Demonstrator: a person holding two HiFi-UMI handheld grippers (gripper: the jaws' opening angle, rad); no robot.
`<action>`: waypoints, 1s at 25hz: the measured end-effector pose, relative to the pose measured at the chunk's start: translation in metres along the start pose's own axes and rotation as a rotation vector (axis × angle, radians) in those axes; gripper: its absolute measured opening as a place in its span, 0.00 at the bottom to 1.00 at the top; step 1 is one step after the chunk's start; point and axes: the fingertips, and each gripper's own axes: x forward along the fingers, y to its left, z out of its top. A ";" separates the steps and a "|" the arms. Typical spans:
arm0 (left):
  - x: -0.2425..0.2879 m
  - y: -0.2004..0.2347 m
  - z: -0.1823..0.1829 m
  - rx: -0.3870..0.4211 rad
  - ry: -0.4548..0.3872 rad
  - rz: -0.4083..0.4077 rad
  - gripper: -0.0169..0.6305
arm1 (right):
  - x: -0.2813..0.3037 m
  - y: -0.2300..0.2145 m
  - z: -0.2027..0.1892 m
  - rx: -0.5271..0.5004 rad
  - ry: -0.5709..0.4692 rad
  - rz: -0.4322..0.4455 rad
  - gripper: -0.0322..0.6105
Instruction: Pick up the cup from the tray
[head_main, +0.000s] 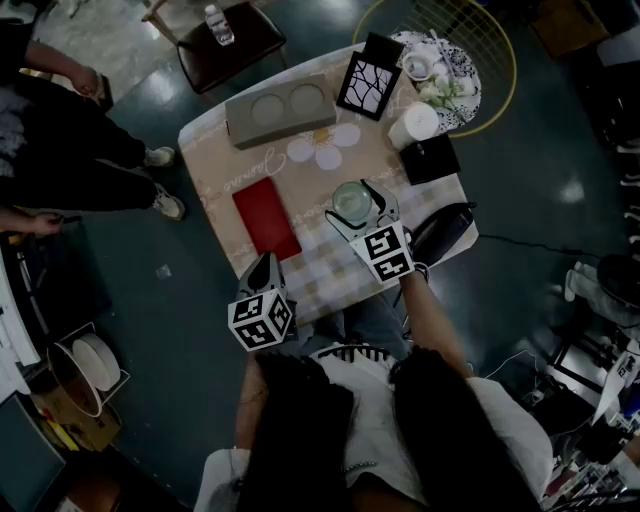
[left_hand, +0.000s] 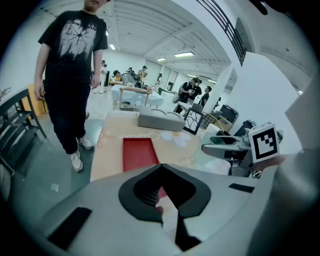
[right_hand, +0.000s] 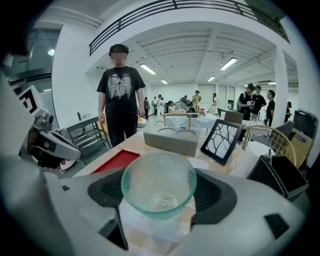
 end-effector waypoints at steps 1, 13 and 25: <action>0.000 -0.001 0.000 0.001 0.001 0.000 0.04 | 0.000 -0.001 -0.001 0.000 0.001 0.000 0.67; 0.004 0.002 -0.012 0.001 0.041 0.015 0.04 | 0.004 -0.007 -0.024 0.021 0.009 -0.004 0.67; 0.005 0.006 -0.014 0.008 0.047 0.030 0.04 | 0.007 -0.006 -0.031 0.002 -0.010 0.019 0.67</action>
